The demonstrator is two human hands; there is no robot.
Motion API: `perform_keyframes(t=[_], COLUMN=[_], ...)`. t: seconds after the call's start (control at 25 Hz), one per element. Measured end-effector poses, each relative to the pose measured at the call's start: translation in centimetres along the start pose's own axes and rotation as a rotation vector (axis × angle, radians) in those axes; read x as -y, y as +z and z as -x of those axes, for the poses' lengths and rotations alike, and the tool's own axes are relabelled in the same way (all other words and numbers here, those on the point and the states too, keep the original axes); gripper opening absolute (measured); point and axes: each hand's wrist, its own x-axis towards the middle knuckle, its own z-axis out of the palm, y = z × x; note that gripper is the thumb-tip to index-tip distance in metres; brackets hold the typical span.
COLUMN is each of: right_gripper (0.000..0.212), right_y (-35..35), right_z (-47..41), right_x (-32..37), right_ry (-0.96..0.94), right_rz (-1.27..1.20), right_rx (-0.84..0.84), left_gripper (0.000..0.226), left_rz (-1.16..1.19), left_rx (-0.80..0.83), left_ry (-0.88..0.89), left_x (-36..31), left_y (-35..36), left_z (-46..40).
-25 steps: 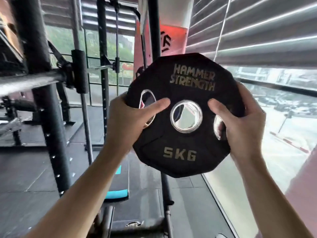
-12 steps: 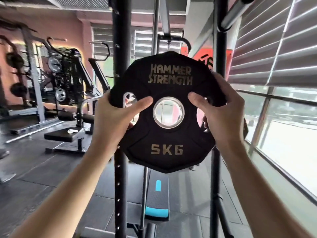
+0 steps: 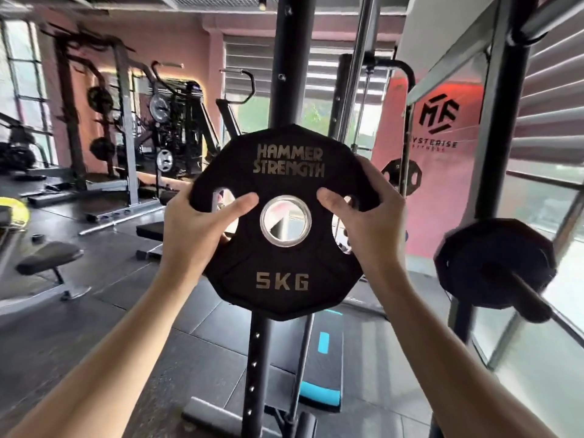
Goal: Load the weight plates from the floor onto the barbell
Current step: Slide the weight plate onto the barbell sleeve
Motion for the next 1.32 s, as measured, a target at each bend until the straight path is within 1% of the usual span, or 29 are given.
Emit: perform_keyframes(t=[0.12, 0.2, 0.4, 0.52, 0.64, 0.76, 0.84, 0.92, 1.0, 1.08, 1.12, 1.2, 1.28, 1.32], right_gripper=[0.057, 0.055, 0.058, 0.062, 0.067, 0.07, 0.071, 0.076, 0.087, 0.099, 0.105, 0.123, 0.145, 0.151], right_y=[3.3, 5.5, 6.8, 6.7, 6.8, 6.7, 7.0, 7.5, 8.0, 8.3, 8.2, 8.0, 8.1, 8.3], right_z=[-0.3, -0.4, -0.2, 0.0, -0.3, -1.3, -2.2, -3.2, -4.2, -5.5, -6.0, -7.1, -8.0, -8.4], right_x=[-1.6, -2.7, -4.0, -4.5, -5.6, -6.8, -7.4, -8.1, -9.1, -9.9, -10.2, -10.8, -11.4, -11.8], right_ry=[0.027, 0.034, 0.021, -0.03, -0.077, -0.082, -0.074, -0.123, -0.176, -0.181, -0.173, -0.128, -0.066, -0.049], right_rz=[0.021, 0.041, 0.127, 0.162, 0.193, 0.325, 0.443, 0.574, 0.724, 0.833, 0.871, 0.947, 1.026, 1.047], right_rx=[-0.04, -0.072, -0.135, -0.151, -0.122, -0.119, -0.118, -0.093, -0.042, 0.036, 0.083, 0.182, 0.233, 0.227], left_gripper=[0.024, 0.032, 0.043, 0.036, 0.044, 0.047, 0.064, 0.088, 0.106, 0.128, 0.141, 0.16, 0.166, 0.166], left_rz=[0.018, 0.023, 0.081, 0.123, 0.126, 0.078, -0.055, -0.24, -0.392, -0.544, -0.64, -0.776, -0.818, -0.813], left_rx=[0.053, 0.093, 0.178, 0.225, 0.253, 0.32, 0.372, 0.466, 0.58, 0.652, 0.672, 0.681, 0.654, 0.64], left_ry=[-0.04, -0.062, -0.12, -0.092, -0.03, -0.002, 0.1, 0.293, 0.439, 0.567, 0.609, 0.612, 0.618, 0.63], left_x=[3.0, 5.1, 8.6, 10.0, 10.5, 10.6, 10.8, 10.9, 10.8, 10.6, 10.7, 11.3, 12.4, 13.0], left_y=[-1.4, -2.1, -1.6, -1.2, -0.9, 0.2, 0.7, 1.2, 2.2, 3.5, 4.2, 5.5, 6.7, 7.2], left_z=[-3.3, -5.5, -7.6, -8.6, -9.0, -10.1, -11.7, -13.5, -14.9, -16.1, -16.6, -17.6, -18.4, -18.8])
